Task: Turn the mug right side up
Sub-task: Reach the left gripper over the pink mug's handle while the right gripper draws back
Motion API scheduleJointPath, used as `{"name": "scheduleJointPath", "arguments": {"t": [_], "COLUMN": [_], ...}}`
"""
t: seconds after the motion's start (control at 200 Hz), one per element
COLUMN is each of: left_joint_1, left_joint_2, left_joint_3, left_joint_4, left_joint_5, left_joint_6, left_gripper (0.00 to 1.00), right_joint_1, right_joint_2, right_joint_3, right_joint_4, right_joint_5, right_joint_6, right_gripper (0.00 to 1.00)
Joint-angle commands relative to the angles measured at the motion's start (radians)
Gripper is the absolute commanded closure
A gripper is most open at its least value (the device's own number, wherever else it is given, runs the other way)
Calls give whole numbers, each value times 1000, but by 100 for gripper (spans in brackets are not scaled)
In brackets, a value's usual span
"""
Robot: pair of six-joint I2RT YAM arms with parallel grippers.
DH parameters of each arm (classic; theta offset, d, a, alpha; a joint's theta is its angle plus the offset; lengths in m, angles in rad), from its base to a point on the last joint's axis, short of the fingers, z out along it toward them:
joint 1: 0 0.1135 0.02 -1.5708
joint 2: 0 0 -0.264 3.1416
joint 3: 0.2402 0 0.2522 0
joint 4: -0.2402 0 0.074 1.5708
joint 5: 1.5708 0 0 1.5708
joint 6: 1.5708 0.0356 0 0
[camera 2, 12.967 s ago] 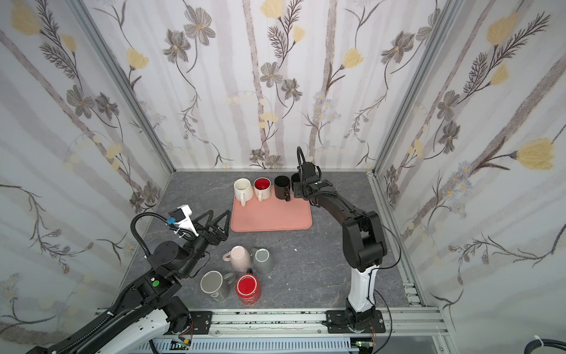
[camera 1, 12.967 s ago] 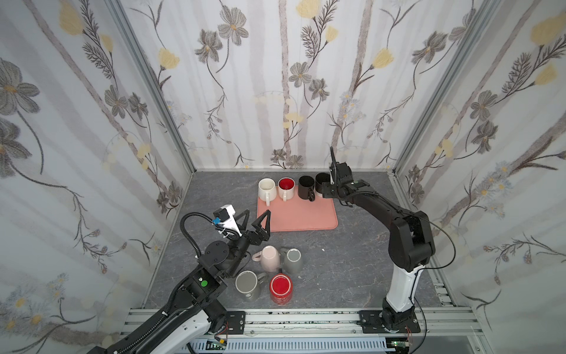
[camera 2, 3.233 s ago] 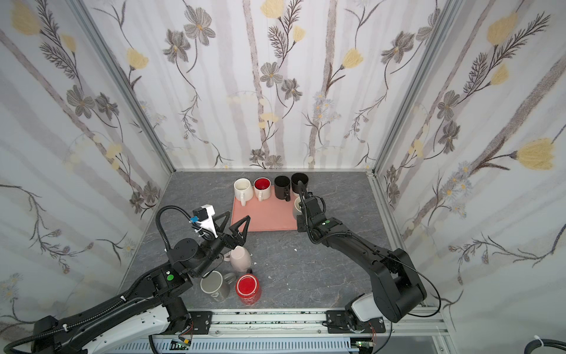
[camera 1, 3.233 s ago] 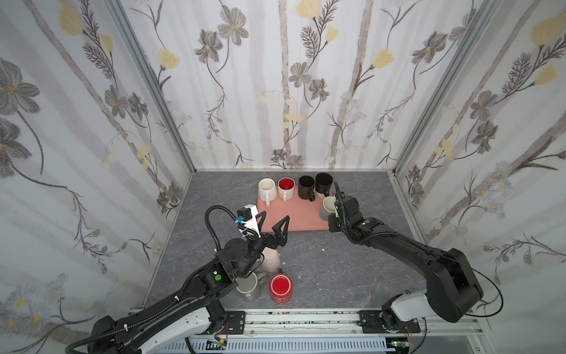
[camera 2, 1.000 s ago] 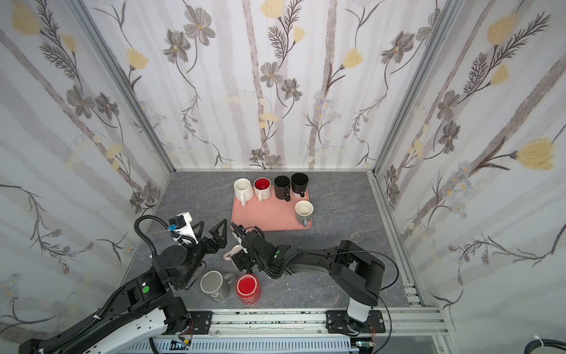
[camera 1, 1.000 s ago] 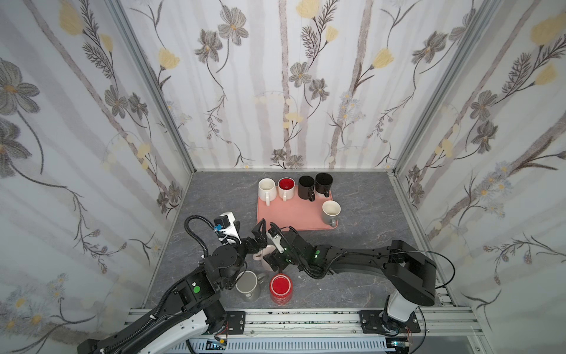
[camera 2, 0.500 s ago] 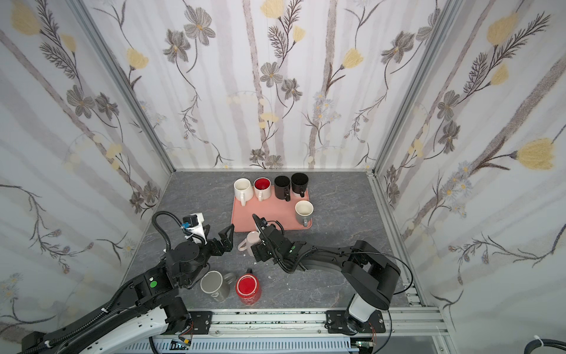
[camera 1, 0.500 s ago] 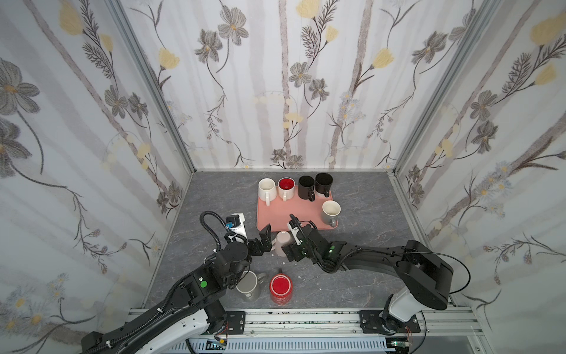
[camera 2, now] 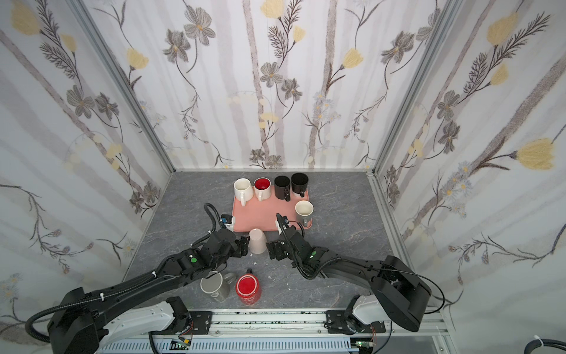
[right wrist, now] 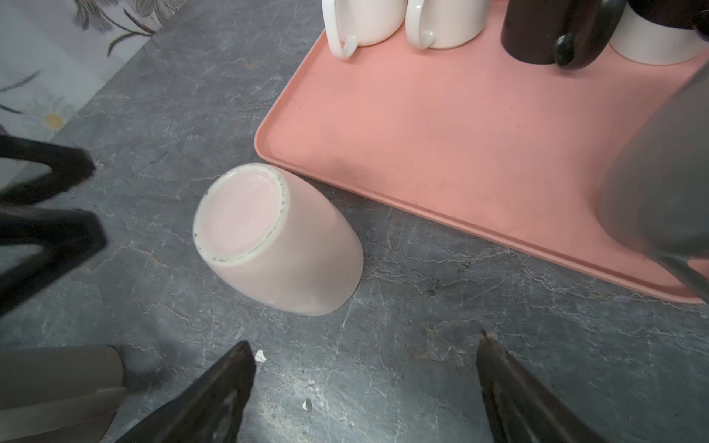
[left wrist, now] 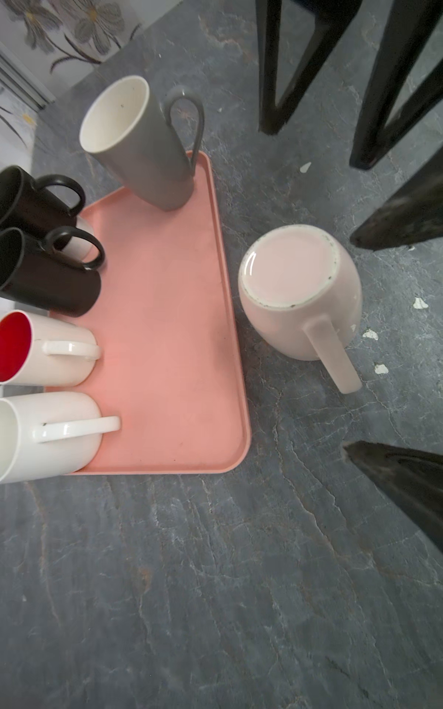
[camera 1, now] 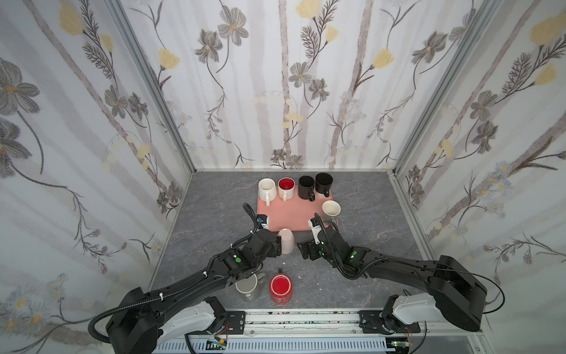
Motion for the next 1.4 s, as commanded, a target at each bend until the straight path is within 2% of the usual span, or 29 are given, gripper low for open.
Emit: {"name": "scheduleJointPath", "arguments": {"t": [0.0,0.185,0.49,0.754,0.874,1.034,1.234,1.254,1.399], "left_joint_1": [8,62,142,177,201,201,200,201,201], "left_joint_2": [23,15,-10,36,71,121,122,124,102], "left_joint_3": [2,-80,-195,-205,-219,-226,-237,-240,-268], "left_joint_4": [14,137,397,537,616,660,652,650,652], "left_joint_5": [47,172,327,337,395,443,497,501,519], "left_joint_6": [-33,-52,-93,-54,-69,-91,-116,-119,-143], "left_gripper": [21,26,20,15,15,15,21,22,24], "right_joint_1": [-6,-24,-52,-67,-72,-80,-85,-116,-135], "right_joint_2": [-36,-87,-187,-271,-307,-351,-381,-383,-398], "right_joint_3": [-16,-50,-87,-113,-118,-119,-115,-114,-106], "right_joint_4": [44,60,50,30,17,-7,-20,-22,-23], "right_joint_5": [13,8,8,17,31,53,61,62,62], "right_joint_6": [19,19,13,13,13,5,-2,-3,-9], "right_gripper": [9,9,9,9,8,8,8,8,6]}}
